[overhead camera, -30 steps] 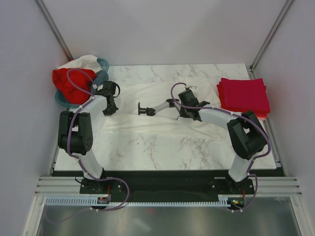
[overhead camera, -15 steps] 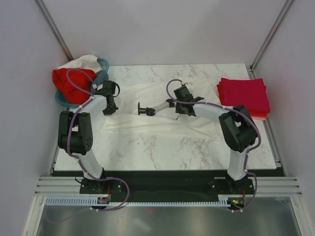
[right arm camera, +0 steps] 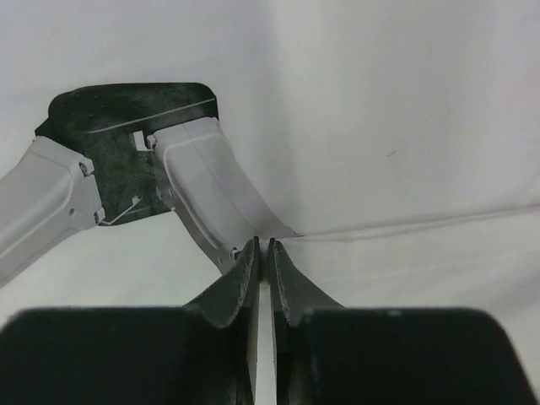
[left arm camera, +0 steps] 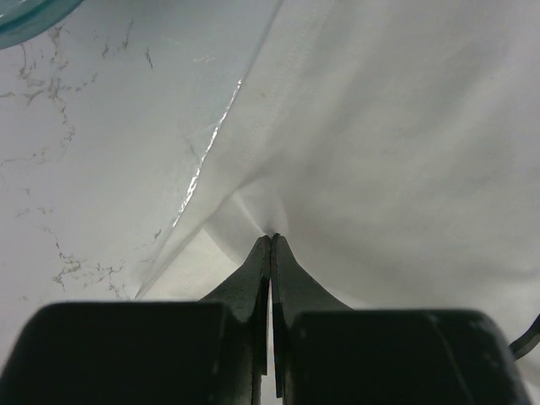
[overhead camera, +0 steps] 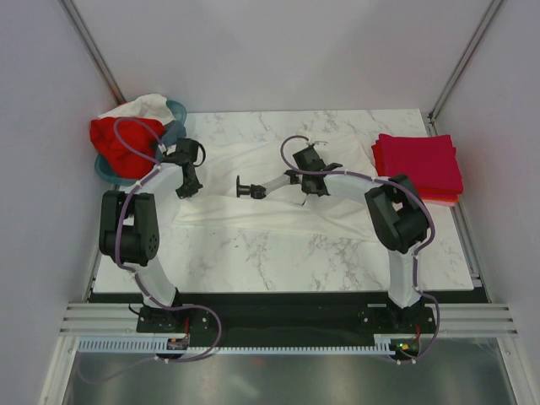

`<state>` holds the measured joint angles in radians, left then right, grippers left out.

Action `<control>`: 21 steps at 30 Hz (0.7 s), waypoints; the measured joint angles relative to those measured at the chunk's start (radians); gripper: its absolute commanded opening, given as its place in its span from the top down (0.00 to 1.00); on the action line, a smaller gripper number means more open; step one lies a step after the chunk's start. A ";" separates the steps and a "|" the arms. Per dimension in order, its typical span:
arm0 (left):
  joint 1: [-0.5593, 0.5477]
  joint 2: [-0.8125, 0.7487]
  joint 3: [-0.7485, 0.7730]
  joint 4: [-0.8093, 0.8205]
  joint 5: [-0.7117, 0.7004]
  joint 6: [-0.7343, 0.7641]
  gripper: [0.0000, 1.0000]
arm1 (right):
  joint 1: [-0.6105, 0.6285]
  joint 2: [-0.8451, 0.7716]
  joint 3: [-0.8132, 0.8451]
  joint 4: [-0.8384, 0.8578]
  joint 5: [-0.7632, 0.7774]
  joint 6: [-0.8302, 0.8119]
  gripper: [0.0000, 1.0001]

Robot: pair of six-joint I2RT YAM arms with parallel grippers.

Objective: Fold and stack the t-shirts

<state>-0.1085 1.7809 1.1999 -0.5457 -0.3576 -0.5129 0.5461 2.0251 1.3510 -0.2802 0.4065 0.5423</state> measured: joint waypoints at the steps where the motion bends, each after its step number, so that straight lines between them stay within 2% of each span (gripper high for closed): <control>1: 0.000 0.000 0.000 -0.001 0.000 0.000 0.98 | 0.000 0.000 0.000 -0.004 0.004 0.002 0.92; 2: 0.000 0.000 0.000 -0.001 0.000 0.000 0.98 | 0.000 0.000 0.000 -0.005 0.011 0.004 0.99; 3: 0.000 0.000 0.000 -0.002 0.000 0.000 0.98 | 0.000 0.000 0.000 -0.007 0.015 0.004 1.00; 15: 0.000 -0.002 0.017 -0.070 -0.041 -0.073 0.98 | 0.000 -0.122 -0.014 -0.023 0.077 0.011 1.00; 21: 0.000 -0.002 0.062 -0.111 -0.069 -0.092 0.98 | 0.000 -0.132 -0.013 -0.022 0.085 0.011 1.00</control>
<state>-0.1085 1.7794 1.2617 -0.6571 -0.4263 -0.6052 0.5461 1.8935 1.3376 -0.3023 0.4911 0.5529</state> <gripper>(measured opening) 0.029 0.012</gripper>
